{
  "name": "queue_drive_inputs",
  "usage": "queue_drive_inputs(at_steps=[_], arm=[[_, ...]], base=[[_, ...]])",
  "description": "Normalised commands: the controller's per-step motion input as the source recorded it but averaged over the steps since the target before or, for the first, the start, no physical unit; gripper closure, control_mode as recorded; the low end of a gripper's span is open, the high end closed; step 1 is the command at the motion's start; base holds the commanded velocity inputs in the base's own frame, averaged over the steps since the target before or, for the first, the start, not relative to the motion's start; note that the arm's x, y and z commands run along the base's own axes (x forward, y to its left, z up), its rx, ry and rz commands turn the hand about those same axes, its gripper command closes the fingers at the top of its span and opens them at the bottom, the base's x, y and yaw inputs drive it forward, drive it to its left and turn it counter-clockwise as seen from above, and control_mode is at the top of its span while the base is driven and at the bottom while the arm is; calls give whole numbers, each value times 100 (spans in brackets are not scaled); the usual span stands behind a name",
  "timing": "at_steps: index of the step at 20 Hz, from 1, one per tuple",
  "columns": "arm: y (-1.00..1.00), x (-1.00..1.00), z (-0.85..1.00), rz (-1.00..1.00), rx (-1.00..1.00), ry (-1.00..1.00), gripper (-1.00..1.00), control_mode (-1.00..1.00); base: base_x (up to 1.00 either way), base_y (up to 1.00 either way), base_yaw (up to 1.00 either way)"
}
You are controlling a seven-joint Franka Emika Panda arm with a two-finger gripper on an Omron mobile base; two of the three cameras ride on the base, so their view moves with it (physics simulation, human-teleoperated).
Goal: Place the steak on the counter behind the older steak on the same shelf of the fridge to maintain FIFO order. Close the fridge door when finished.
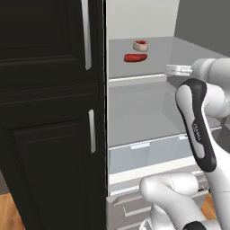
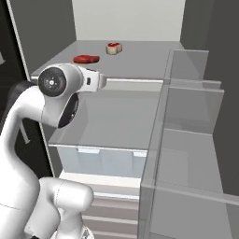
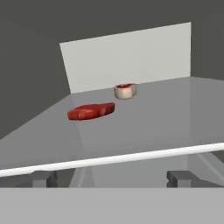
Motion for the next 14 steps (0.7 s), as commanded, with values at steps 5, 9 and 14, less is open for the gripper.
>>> queue_drive_inputs(at_steps=[5,9,14], arm=[[0,-29,-15,0,0,1,-100,-100],[5,-96,-38,0,0,0,-100,-100],[0,0,0,0,0,0,-100,100]], base=[[0,0,0],[0,0,0],[-100,27,0]])
